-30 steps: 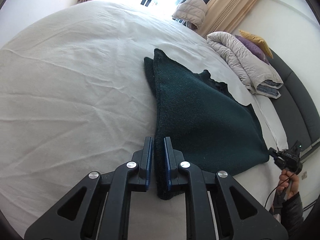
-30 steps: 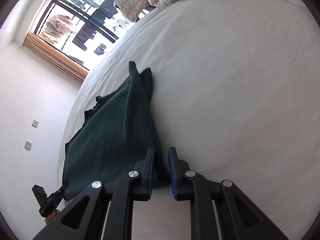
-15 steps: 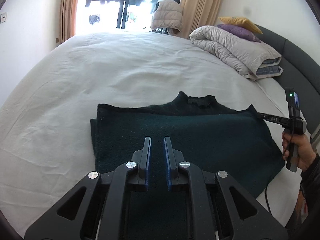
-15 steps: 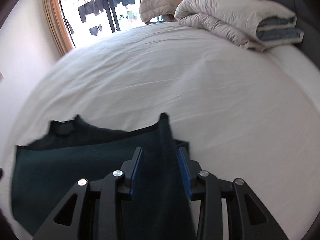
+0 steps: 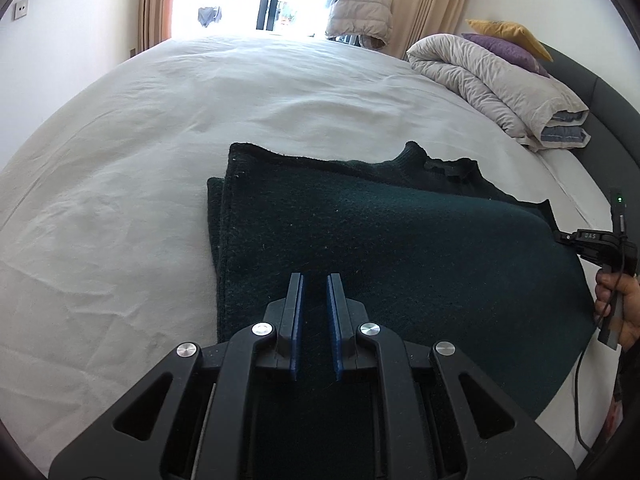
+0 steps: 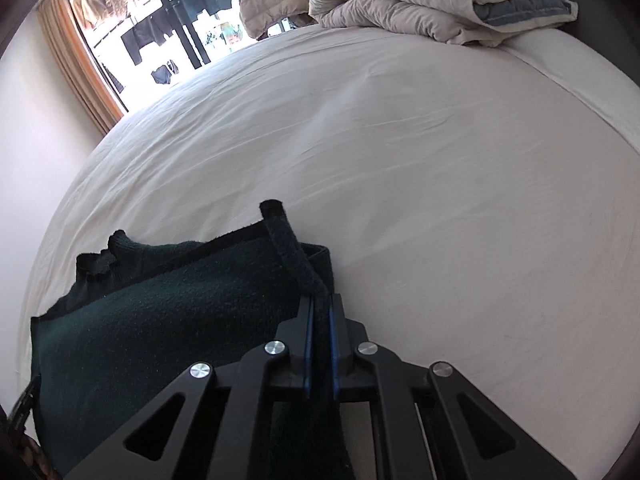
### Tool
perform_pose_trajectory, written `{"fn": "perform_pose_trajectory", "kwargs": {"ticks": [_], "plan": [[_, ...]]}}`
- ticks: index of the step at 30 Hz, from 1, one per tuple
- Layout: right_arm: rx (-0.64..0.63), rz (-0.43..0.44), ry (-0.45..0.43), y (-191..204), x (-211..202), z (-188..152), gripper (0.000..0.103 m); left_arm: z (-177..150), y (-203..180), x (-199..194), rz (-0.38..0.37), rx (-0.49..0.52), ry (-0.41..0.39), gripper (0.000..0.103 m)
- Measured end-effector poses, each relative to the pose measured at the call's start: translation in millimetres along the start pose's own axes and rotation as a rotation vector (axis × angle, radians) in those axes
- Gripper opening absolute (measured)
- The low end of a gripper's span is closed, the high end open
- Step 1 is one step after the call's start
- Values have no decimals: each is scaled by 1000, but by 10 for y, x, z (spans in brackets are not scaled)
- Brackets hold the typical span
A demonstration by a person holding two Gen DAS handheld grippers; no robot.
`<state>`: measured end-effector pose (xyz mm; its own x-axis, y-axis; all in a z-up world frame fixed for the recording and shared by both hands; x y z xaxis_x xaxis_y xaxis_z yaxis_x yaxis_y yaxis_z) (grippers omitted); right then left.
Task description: Fold small clothes
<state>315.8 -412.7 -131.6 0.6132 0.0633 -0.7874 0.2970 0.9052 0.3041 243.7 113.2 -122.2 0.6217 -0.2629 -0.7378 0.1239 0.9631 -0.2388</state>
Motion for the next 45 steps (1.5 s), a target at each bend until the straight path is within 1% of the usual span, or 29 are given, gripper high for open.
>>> {"fn": "perform_pose_trajectory", "kwargs": {"ticks": [4, 5, 7, 9, 10, 11, 13, 14, 15, 17, 19, 21, 22, 24, 25, 26, 27, 28, 29, 30, 32, 36, 38, 39, 40, 41, 42, 43, 45], "plan": [[155, 76, -1, -311, 61, -36, 4, -6, 32, 38, -5, 3, 7, 12], [162, 85, -8, -327, 70, -66, 4, -10, 48, 38, -9, -5, 3, 12], [129, 81, -18, -303, 91, -90, 3, -19, 53, 37, -12, -9, -2, 12], [164, 130, -10, -357, 83, -75, 6, -23, 53, 28, -10, -12, -4, 12], [184, 149, -7, -379, 54, -54, 12, -24, 56, 19, -10, -13, -2, 12], [197, 134, -15, -396, -21, -53, 25, -20, 59, 6, -7, -16, 2, 12], [193, 22, -69, -366, -263, -50, 43, -1, 49, -56, 21, -22, 13, 12], [165, -17, -106, -307, -390, -46, 43, 22, 28, -111, 44, -22, 9, 12], [126, 8, -135, -206, -495, -45, 43, 66, -4, -188, 62, -18, -13, 12], [53, 137, -136, 134, -585, -57, 43, 192, -114, -307, 53, -4, -66, 12], [-56, 273, -89, 628, -531, -117, 43, 320, -278, -290, 35, 28, -82, 13], [-132, 424, -30, 1084, -380, -208, 43, 399, -405, -126, 31, 61, -61, 13], [-152, 474, -2, 1262, -266, -245, 43, 420, -425, -18, 44, 74, -47, 12], [-160, 528, 71, 1493, 52, -293, 43, 439, -351, 210, 75, 59, 7, 13], [-141, 536, 116, 1534, 233, -304, 43, 421, -266, 305, 74, 35, 33, 13], [-113, 517, 130, 1516, 367, -306, 34, 388, -160, 354, 65, 11, 33, 13], [-85, 521, 122, 1461, 430, -274, 25, 358, -66, 365, 59, -4, 21, 12], [-54, 526, 119, 1374, 470, -231, 10, 335, 8, 354, 37, -22, 11, 12], [-11, 520, 120, 1259, 503, -197, 0, 323, 64, 338, 18, -37, 8, 12], [42, 516, 118, 1109, 531, -160, 0, 319, 97, 329, 13, -41, 8, 12], [143, 501, 78, 722, 523, -100, 0, 310, 126, 319, 8, -39, 7, 12], [334, 384, -35, -62, 301, -64, 0, 287, 141, 295, 19, -47, -2, 12], [385, 297, -70, -327, 103, -132, 1, 265, 112, 267, 39, -35, -2, 12], [385, 250, -84, -370, -29, -198, 7, 255, 86, 237, 53, -29, -4, 12], [367, 251, -105, -333, -167, -282, 10, 237, 50, 191, 71, -23, -7, 12], [331, 308, -113, -226, -286, -378, 10, 208, 15, 129, 84, -18, -8, 12], [285, 381, -99, -60, -359, -484, 10, 163, -50, 59, 80, -13, -16, 13], [226, 447, -77, 178, -413, -619, 11, 106, -124, -5, 60, -8, -23, 13], [109, 569, -8, 642, -472, -911, 17, -54, -268, -137, 36, -1, -35, 13]]}}
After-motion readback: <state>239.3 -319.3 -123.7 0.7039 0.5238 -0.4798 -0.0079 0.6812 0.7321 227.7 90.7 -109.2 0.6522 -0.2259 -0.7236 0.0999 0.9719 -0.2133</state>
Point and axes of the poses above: each gripper's, at about its wrist camera, not at the fingertips, and x roughly the way its jaws point, y to its left, z to its top, the point moved 2 cm from there along x, roughly the way its jaws point, and after that the axes turned 3 degrees about -x, right-handed, at the moved point
